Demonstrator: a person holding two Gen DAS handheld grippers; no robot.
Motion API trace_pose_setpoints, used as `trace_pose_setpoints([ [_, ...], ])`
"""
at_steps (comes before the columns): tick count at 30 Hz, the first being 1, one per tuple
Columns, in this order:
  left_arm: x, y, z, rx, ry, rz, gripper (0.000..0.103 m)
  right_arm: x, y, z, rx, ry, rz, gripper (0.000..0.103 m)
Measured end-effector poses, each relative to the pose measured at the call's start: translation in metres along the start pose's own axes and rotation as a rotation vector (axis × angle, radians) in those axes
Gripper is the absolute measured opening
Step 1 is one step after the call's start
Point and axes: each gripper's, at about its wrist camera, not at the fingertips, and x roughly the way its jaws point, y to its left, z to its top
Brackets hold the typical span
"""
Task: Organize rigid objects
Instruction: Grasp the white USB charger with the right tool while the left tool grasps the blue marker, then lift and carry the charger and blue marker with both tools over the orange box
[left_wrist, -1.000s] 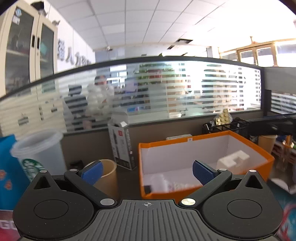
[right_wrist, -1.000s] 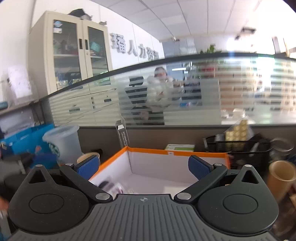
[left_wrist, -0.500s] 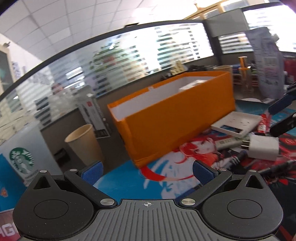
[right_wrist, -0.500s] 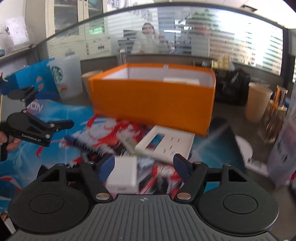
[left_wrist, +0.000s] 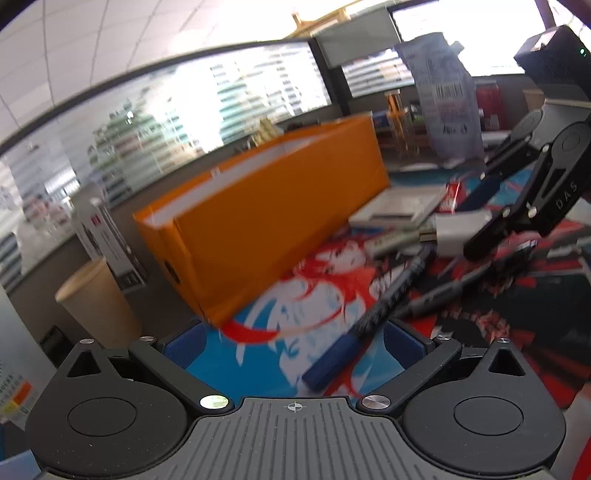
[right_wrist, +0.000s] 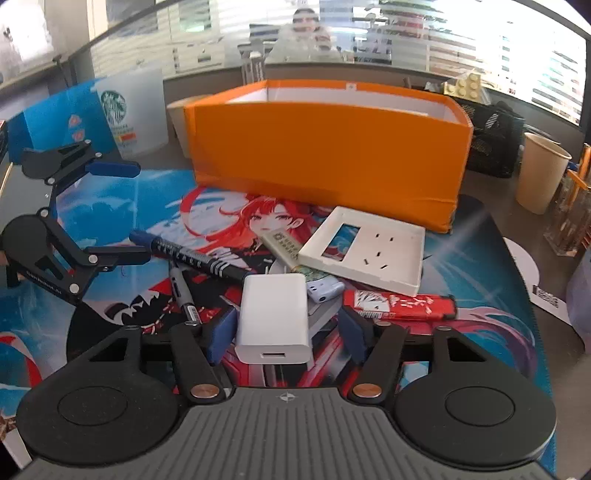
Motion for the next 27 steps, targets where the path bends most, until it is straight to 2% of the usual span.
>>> trace_pose_setpoints([
  [2, 0.004, 0.006, -0.001, -0.014, 0.023, -0.041, 0.098, 0.003, 0.003, 0.002, -0.016, 0.0, -0.015, 0.056],
  [5, 0.006, 0.008, -0.001, 0.001, 0.01, -0.09, 0.091, 0.007, 0.006, 0.005, -0.022, -0.002, -0.029, 0.048],
  [7, 0.007, 0.008, 0.0, 0.009, 0.002, -0.12, 0.079, 0.009, 0.008, 0.006, -0.027, -0.005, -0.034, 0.042],
  [8, 0.007, 0.007, 0.0, 0.011, 0.0, -0.132, 0.076, 0.009, 0.009, 0.006, -0.034, -0.005, -0.038, 0.04],
  [9, 0.007, 0.007, 0.001, 0.011, -0.002, -0.146, 0.067, 0.01, 0.011, 0.006, -0.038, -0.006, -0.039, 0.037],
  [10, 0.006, 0.006, 0.001, 0.009, -0.004, -0.172, 0.052, 0.01, 0.011, 0.007, -0.038, -0.006, -0.041, 0.037],
  [12, 0.005, 0.004, 0.002, 0.005, -0.003, -0.218, 0.032, 0.01, 0.013, 0.007, -0.043, -0.003, -0.046, 0.037],
  [13, 0.004, 0.001, 0.002, 0.011, -0.003, -0.228, 0.025, 0.01, 0.013, 0.007, -0.042, -0.002, -0.048, 0.037],
  [15, 0.001, -0.006, 0.002, 0.035, -0.005, -0.216, 0.019, 0.009, 0.014, 0.007, -0.043, -0.003, -0.052, 0.037],
  [27, -0.004, -0.032, 0.008, -0.001, 0.044, -0.061, 0.015, 0.006, 0.015, 0.001, -0.044, -0.028, -0.056, 0.036],
])
